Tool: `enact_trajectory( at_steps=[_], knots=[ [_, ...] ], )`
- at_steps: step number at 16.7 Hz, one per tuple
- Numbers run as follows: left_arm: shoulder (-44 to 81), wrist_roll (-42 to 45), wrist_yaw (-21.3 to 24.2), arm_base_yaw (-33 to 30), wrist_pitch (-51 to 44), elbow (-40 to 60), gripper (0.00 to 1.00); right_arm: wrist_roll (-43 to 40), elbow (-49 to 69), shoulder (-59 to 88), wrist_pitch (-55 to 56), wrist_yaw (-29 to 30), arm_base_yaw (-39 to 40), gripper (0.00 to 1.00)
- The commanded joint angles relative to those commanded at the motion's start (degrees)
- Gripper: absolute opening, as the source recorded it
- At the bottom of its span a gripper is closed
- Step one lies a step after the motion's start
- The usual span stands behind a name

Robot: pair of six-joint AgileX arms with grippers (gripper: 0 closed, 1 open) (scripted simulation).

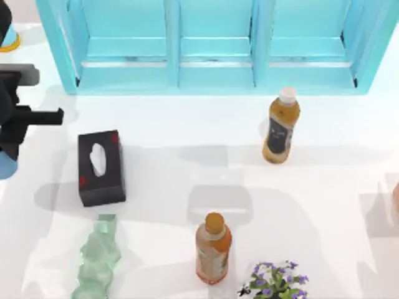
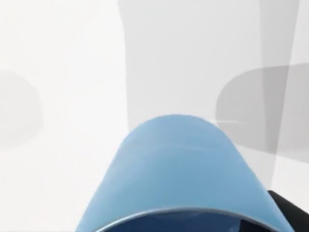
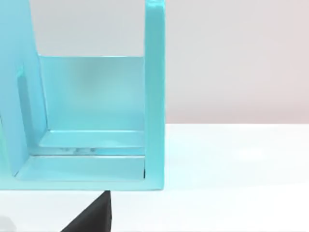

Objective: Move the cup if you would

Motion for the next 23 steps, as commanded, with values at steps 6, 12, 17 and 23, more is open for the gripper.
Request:
enact_trajectory(
  at_steps=[6,12,17,23],
  knots=[
    [1.0,0.2,-0.1,0.3,2.2,-1.5,0.0,0.0,0.0,0.0,0.0,0.0,0.0,1.0],
    [4.2,1.6,0.0,1.6,13.5,-9.2,0.0,0.0,0.0,0.0,0.0,0.0,0.0,1.0],
    [4.3,1.7,0.0,1.7,14.0,-9.6,0.08,0.0,0.0,0.0,0.0,0.0,0.0,1.0],
    [4.3,1.7,0.0,1.7,14.0,-9.6,0.53,0.0,0.0,0.0,0.0,0.0,0.0,1.0]
  ],
)
